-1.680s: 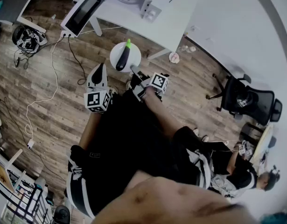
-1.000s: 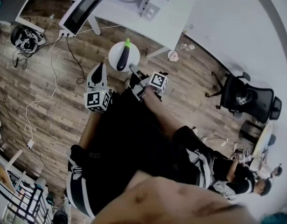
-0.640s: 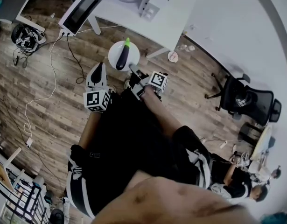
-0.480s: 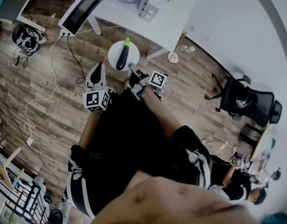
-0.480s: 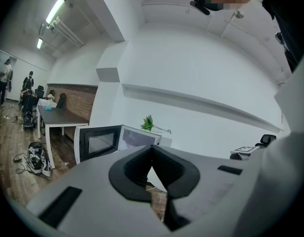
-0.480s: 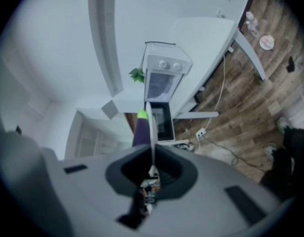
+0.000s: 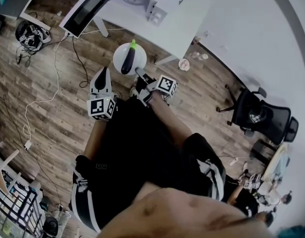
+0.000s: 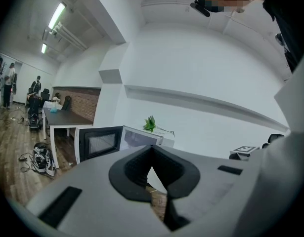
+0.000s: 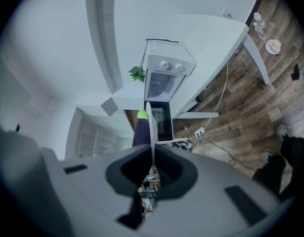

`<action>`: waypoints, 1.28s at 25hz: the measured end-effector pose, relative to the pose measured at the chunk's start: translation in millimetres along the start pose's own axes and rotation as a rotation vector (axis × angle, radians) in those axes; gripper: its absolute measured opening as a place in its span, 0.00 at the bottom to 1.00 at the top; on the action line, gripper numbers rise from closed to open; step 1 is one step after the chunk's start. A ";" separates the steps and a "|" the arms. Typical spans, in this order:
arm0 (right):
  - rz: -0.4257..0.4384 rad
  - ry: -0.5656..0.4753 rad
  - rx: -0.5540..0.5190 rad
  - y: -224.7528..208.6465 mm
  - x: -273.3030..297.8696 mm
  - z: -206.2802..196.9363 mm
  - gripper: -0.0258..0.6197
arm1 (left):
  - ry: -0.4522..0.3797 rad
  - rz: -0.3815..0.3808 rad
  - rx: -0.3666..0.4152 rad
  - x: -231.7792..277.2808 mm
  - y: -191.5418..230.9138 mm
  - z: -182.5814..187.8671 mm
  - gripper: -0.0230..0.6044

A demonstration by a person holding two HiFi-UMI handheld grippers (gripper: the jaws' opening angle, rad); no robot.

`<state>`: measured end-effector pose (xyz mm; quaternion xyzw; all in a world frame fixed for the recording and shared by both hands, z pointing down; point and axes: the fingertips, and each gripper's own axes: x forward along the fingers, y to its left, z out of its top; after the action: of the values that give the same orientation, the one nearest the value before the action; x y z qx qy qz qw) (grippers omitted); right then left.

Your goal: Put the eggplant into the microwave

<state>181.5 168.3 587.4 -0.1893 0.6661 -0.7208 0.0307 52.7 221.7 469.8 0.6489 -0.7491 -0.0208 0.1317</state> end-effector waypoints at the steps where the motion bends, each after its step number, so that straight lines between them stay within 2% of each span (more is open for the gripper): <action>1: -0.007 0.006 -0.003 0.0 1.0 4.6 0.10 | -0.005 0.005 -0.001 3.7 -2.2 0.4 0.09; 6: 0.025 0.027 -0.010 4.6 8.2 14.7 0.10 | -0.023 0.020 0.010 7.8 -8.4 3.0 0.09; 15: 0.022 0.022 0.007 4.2 15.5 19.7 0.10 | -0.024 0.019 0.013 17.5 -2.5 6.1 0.09; 32: 0.016 -0.042 0.017 13.5 87.3 53.7 0.10 | 0.003 -0.055 0.007 92.1 52.5 23.9 0.09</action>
<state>114.7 90.1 596.7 -0.1990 0.6608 -0.7219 0.0518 -14.8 136.6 473.1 0.6698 -0.7309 -0.0208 0.1296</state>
